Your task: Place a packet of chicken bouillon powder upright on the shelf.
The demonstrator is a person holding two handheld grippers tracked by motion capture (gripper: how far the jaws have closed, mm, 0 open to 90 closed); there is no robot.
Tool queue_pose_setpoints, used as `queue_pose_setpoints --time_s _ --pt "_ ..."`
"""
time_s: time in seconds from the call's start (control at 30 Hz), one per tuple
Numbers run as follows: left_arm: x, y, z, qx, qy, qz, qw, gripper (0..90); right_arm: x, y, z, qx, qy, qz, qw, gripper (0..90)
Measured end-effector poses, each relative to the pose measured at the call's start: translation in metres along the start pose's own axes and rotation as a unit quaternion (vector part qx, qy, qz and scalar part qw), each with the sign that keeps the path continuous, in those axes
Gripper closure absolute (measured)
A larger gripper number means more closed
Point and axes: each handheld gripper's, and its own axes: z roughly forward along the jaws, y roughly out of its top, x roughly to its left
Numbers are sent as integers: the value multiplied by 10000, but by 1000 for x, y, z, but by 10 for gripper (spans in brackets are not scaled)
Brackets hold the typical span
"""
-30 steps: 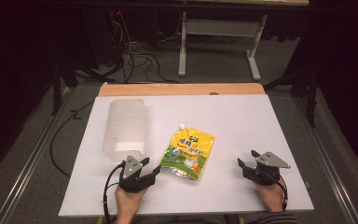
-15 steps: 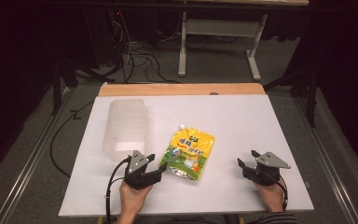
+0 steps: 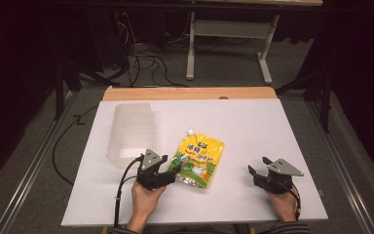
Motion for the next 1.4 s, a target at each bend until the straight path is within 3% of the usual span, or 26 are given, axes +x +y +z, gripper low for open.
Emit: queue_pose_setpoints --time_s 0.13,0.37,0.63,0.8,0.97,1.2,1.27,1.33,1.4 --pt "-1 6 8 52 25 15 10000 373 0 0 0 -14 1 0 10000 357" --pt "0 17 23 160 24 -131 9998 357 0 0 0 -23 4 3 10000 357" --pt "0 29 48 419 61 -244 9988 346 0 0 -1 -37 1 3 10000 357" --pt "-1 34 61 541 155 -162 9983 334 0 0 -1 -56 13 -20 10000 358" --pt "7 31 73 767 210 -387 9961 310 0 0 -1 -59 21 -6 10000 358" --pt "13 27 83 985 379 -494 9932 307 0 0 -1 -58 30 -11 10000 358" --pt "14 26 86 1029 404 -497 9926 307 0 0 0 -56 32 -19 10000 358" --pt "11 24 88 1048 520 -297 9927 318 0 0 0 -59 30 -30 10000 358" --pt "11 24 89 1059 505 -299 9926 319 0 0 0 -57 29 -32 10000 358"
